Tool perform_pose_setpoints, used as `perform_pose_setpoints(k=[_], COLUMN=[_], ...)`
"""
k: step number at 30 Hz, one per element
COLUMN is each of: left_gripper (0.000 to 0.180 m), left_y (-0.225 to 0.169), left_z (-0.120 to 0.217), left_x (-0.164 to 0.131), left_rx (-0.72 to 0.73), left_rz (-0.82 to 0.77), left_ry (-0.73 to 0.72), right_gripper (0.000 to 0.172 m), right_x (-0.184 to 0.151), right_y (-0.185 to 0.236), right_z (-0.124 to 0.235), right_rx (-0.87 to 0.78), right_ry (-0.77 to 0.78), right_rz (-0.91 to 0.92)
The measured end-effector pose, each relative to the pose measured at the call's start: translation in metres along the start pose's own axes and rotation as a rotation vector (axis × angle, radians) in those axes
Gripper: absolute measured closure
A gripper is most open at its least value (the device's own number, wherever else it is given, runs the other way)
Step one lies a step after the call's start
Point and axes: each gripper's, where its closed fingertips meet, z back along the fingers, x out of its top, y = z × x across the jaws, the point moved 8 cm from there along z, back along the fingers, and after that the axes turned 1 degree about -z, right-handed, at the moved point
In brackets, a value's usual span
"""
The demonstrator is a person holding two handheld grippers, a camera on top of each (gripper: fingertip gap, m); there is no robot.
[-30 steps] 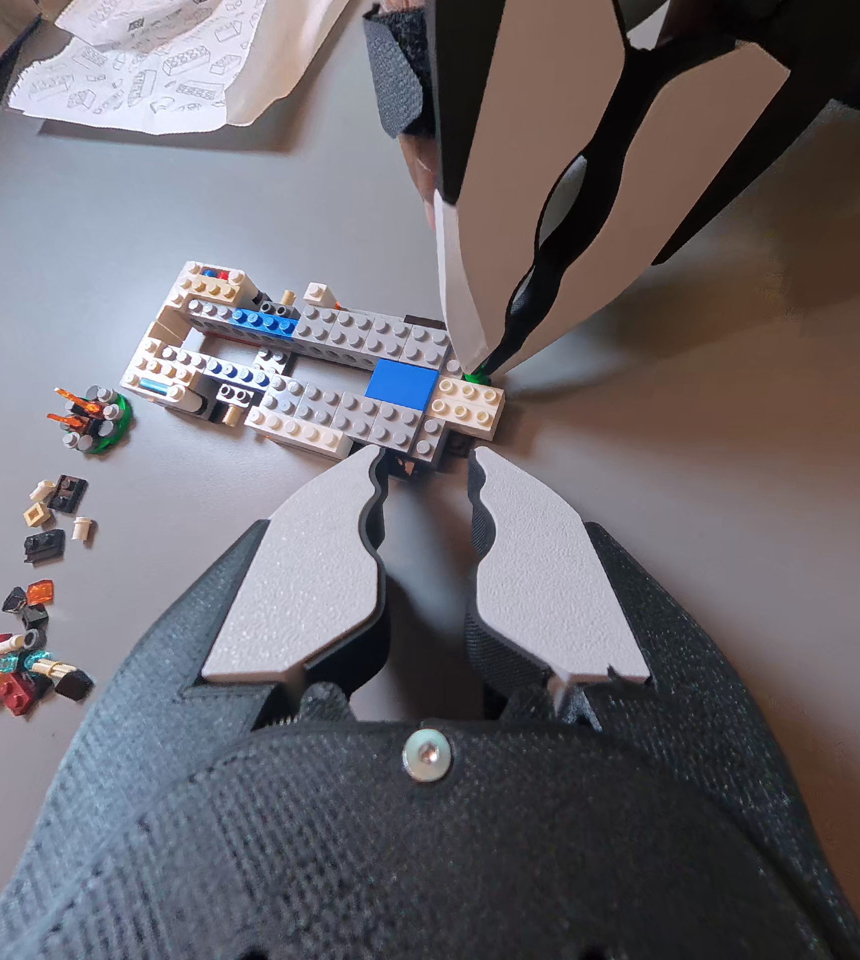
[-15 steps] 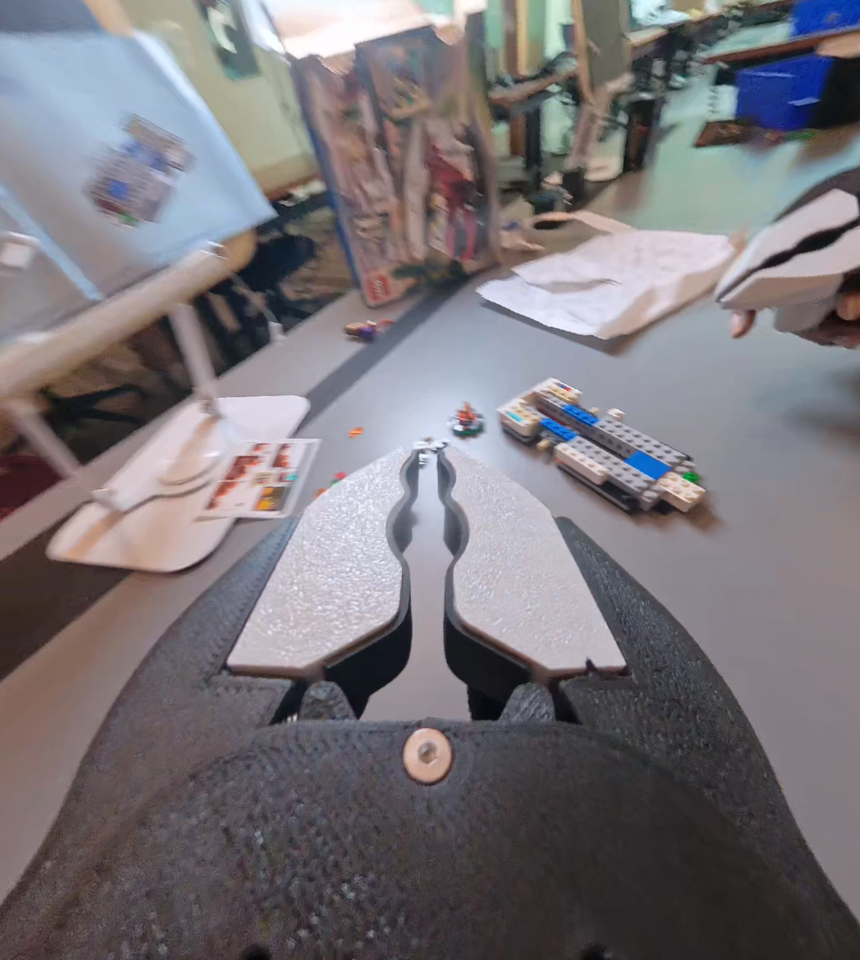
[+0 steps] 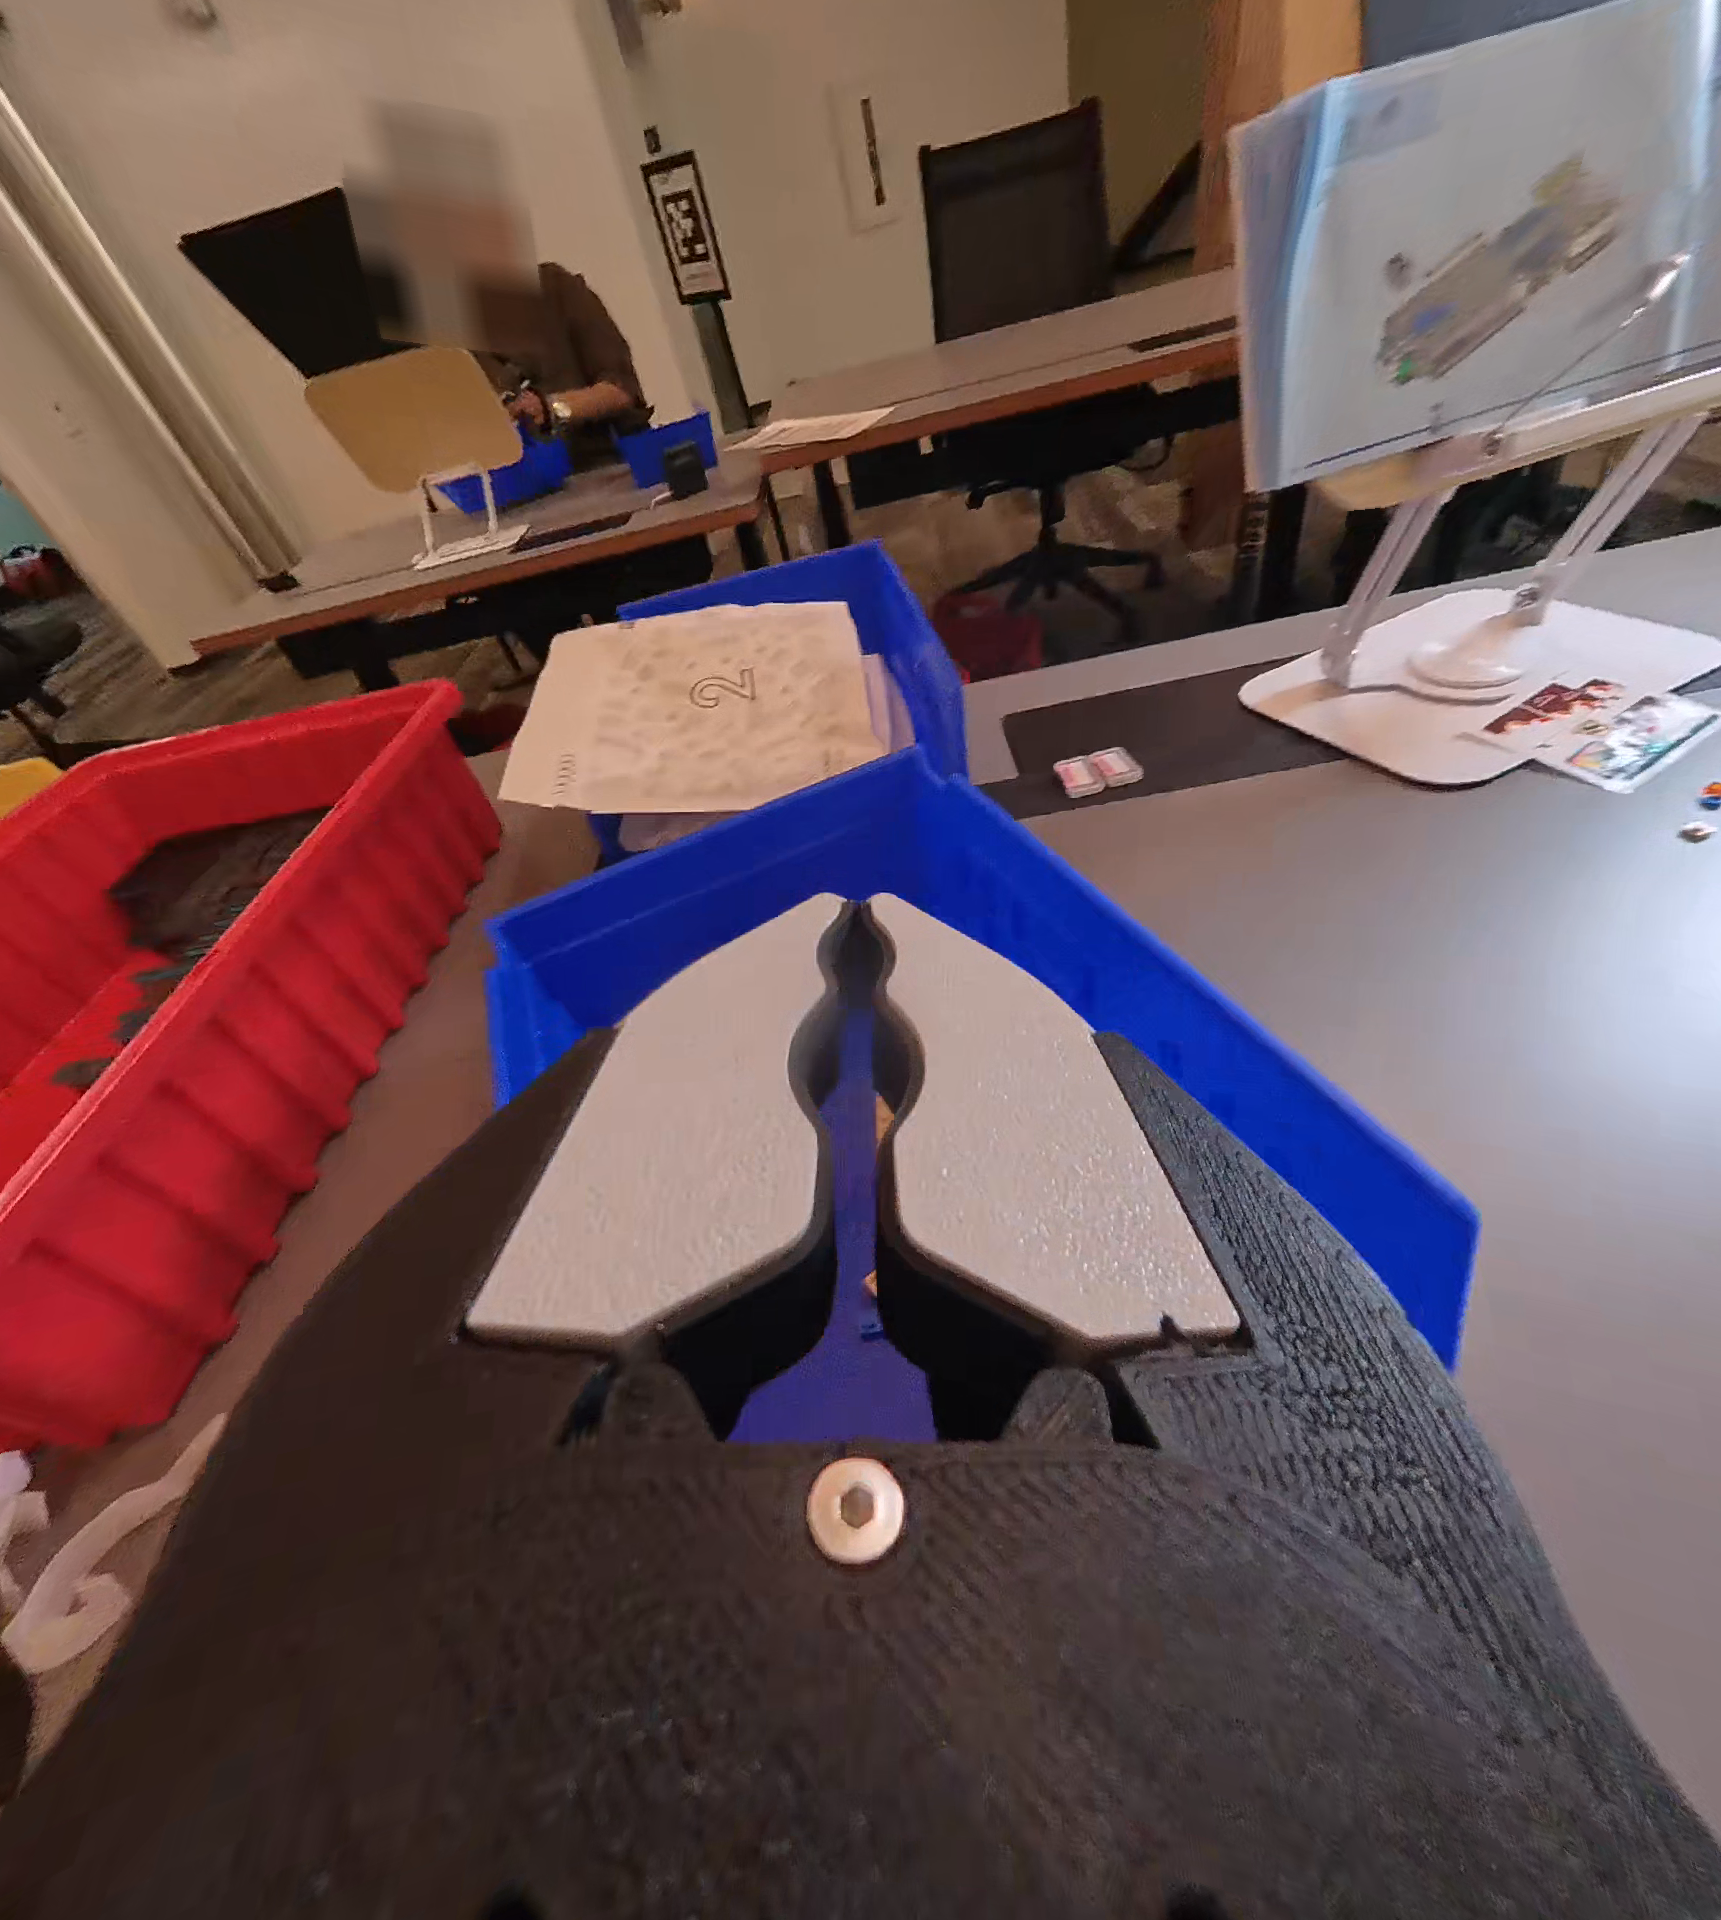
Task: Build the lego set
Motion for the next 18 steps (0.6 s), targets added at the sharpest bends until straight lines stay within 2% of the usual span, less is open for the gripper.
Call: perform_pose_setpoints(k=[1,4,9,13,18], left_gripper=[0.180,0.180,0.170,0.164,0.157], left_y=[0.003,-0.019,-0.114,-0.206,-0.302], left_z=[0.000,-0.005,-0.043,-0.097,-0.182], left_x=[-0.004,-0.005,0.016,0.028,0.011], left_rx=[0.001,-0.142,-0.440,-0.673,-0.822], left_rz=[0.002,0.042,-0.129,-0.263,-0.406], left_ry=[-0.001,-0.033,-0.023,0.049,0.243], right_gripper=[0.172,0.171,0.170,0.170,0.168], right_x=[0.000,0.000,0.005,0.007,0.003], right_y=[0.001,0.004,0.009,0.011,0.013], right_z=[-0.001,-0.003,-0.005,-0.007,-0.008], right_rx=[0.005,-0.013,0.001,0.004,0.007], right_ry=[0.013,0.034,0.049,0.040,0.031], right_rz=[0.003,0.023,0.047,0.055,0.044])
